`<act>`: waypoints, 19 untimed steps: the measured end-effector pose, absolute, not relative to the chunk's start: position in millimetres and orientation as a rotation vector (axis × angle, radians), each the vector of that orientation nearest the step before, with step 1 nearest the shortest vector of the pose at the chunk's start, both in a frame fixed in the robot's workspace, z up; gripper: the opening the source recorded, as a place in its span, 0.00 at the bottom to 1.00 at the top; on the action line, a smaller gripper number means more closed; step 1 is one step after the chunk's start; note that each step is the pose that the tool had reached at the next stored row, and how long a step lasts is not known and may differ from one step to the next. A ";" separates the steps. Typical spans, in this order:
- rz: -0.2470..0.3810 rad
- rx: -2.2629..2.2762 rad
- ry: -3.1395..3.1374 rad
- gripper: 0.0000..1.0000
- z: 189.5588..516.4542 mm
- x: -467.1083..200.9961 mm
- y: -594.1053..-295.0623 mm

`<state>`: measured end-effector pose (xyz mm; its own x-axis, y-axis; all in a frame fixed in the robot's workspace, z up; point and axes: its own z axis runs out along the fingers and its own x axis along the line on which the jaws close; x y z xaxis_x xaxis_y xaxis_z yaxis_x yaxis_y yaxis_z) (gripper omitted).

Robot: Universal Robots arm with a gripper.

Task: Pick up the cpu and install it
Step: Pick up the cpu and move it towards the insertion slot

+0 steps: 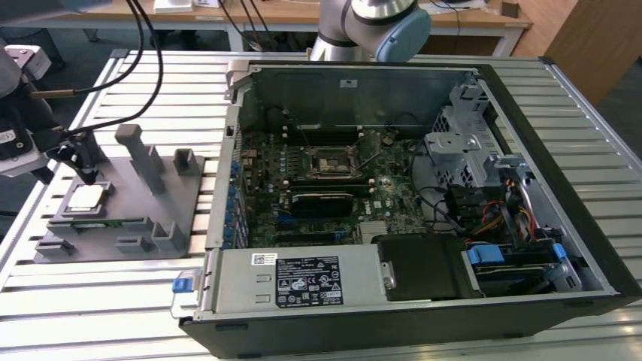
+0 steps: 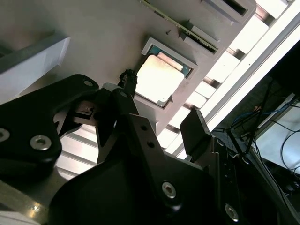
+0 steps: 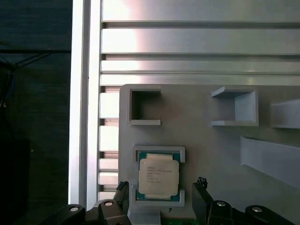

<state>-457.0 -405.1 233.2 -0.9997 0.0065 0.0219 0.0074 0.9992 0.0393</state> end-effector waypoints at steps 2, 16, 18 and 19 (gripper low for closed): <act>-0.061 -0.011 -3.119 0.65 232.6 -456.6 -405.2; -0.061 -0.009 -3.119 0.65 222.1 -455.0 -405.2; -0.061 -0.008 -3.120 0.65 219.4 -455.0 -405.2; -0.061 -0.008 -3.120 0.65 217.7 -454.9 -405.2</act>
